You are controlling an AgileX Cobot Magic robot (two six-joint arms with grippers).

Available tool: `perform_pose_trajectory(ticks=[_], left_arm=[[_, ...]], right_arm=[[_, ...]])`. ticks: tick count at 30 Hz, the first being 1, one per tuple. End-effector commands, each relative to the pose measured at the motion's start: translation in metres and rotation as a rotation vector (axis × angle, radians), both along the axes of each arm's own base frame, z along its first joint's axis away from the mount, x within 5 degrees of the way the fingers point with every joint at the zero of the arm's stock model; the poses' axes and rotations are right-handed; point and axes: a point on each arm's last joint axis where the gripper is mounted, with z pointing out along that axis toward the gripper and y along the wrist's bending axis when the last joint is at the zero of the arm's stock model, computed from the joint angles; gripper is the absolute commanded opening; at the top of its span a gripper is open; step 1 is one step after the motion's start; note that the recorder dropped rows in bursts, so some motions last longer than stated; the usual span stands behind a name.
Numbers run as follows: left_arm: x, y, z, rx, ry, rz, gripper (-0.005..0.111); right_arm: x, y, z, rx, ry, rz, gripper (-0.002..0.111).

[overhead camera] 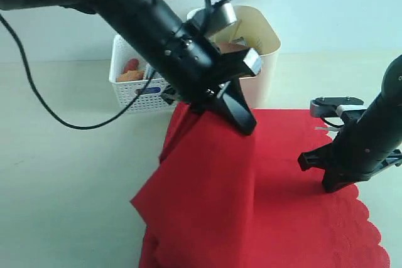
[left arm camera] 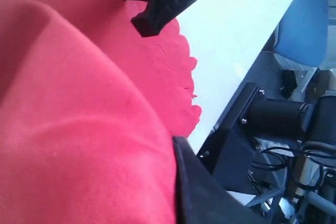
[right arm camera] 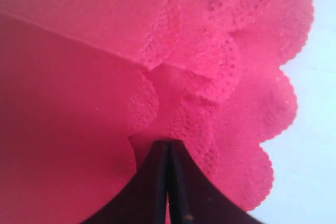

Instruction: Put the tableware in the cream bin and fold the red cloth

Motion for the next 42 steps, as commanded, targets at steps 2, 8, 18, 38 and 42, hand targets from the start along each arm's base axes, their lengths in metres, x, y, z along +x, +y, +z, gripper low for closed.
perform_pose_trajectory(ticks=[2,8,18,38,42], left_arm=[[0.007,-0.036,-0.023,-0.083,0.047,0.027,0.0],[0.009,-0.064,-0.053,-0.167,-0.004,0.004,0.025],[0.005,-0.058,-0.039,-0.178,-0.205,-0.163,0.089],[-0.004,0.035,0.07,0.091,-0.478,-0.129,0.074],[0.004,0.065,0.071,0.114,-0.457,-0.029,0.069]], right_arm=[[-0.001,0.0,-0.008,-0.003,0.023,-0.002,0.0],[-0.002,0.0,-0.008,-0.002,0.032,0.0,0.0],[0.002,-0.007,0.028,-0.064,-0.038,-0.02,0.0],[-0.015,0.009,0.151,0.117,-0.346,0.163,0.019],[-0.018,0.027,0.158,0.245,-0.409,0.321,0.045]])
